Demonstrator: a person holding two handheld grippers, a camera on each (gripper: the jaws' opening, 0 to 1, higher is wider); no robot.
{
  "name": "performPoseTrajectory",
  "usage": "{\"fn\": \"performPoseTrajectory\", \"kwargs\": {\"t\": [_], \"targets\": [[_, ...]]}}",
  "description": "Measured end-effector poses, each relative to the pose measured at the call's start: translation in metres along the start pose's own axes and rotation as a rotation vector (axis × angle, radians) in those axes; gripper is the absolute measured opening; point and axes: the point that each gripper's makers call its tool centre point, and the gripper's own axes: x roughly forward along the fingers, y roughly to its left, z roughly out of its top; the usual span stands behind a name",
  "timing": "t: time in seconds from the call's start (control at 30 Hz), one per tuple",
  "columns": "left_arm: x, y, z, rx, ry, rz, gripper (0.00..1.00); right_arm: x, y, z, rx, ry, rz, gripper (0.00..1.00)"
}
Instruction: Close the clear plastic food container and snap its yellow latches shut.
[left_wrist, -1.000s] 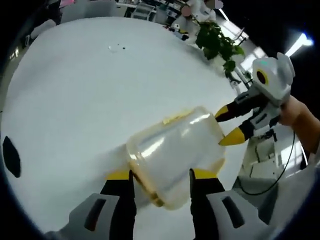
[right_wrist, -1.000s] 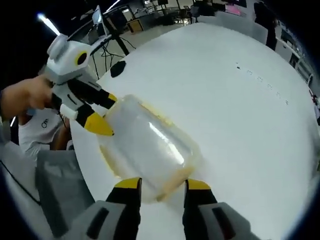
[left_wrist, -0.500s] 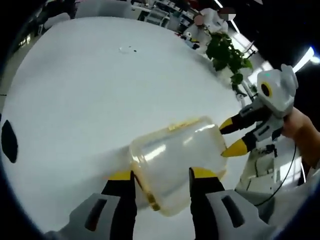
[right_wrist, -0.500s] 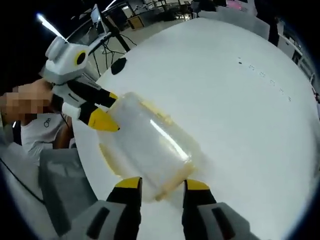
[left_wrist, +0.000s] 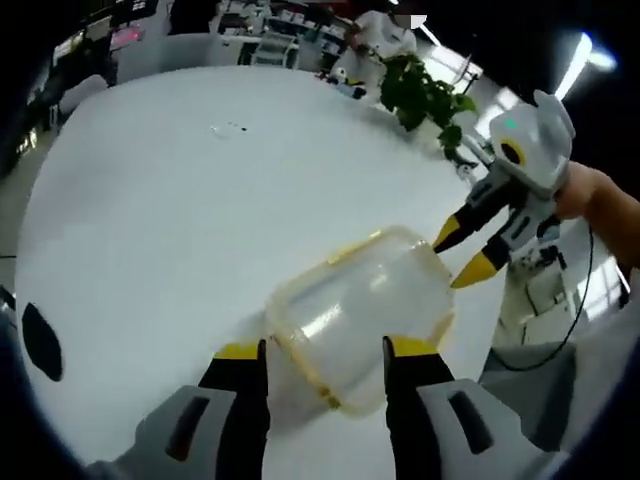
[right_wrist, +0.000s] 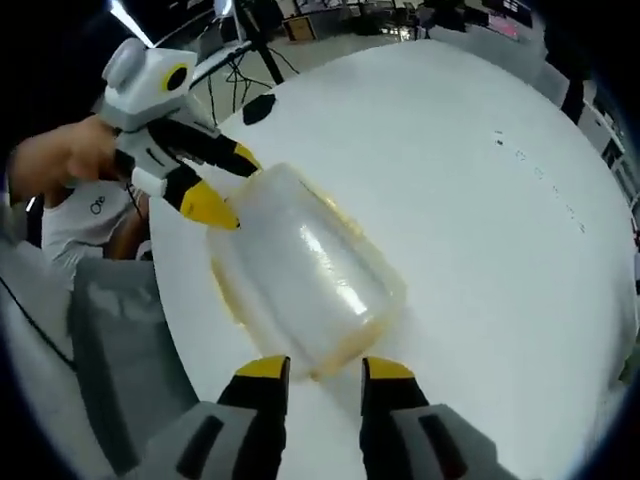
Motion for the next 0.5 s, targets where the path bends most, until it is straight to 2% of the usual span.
{"fn": "performPoseTrajectory", "kwargs": {"t": [0.1,0.17,0.27,0.3,0.37,0.43,0.5], "targets": [[-0.005,0.004,0.007,0.029,-0.023,0.004,0.42,-0.005,0.002,0.001,-0.008,-0.014,0.016,0.23],[-0.007,0.002,0.009,0.058,-0.028,-0.016,0.42,-0.007,0.003,0.001,-0.006,-0.012,0.017,0.23],[-0.013,0.003,0.018,0.181,-0.050,-0.007,0.39,-0.015,0.000,0.003,-0.037,-0.020,0.003,0.20],[-0.015,-0.002,0.025,0.216,-0.087,-0.030,0.38,-0.019,0.000,0.007,-0.055,-0.040,-0.002,0.19],[-0.020,-0.004,0.036,0.231,-0.140,-0.041,0.35,-0.025,0.003,0.016,-0.089,-0.087,0.010,0.18],[-0.022,-0.009,0.042,0.278,-0.161,-0.067,0.29,-0.030,0.006,0.029,-0.191,-0.152,0.010,0.18],[-0.021,-0.017,0.046,0.300,-0.177,-0.099,0.27,-0.031,0.011,0.033,-0.246,-0.166,0.024,0.19]]}}
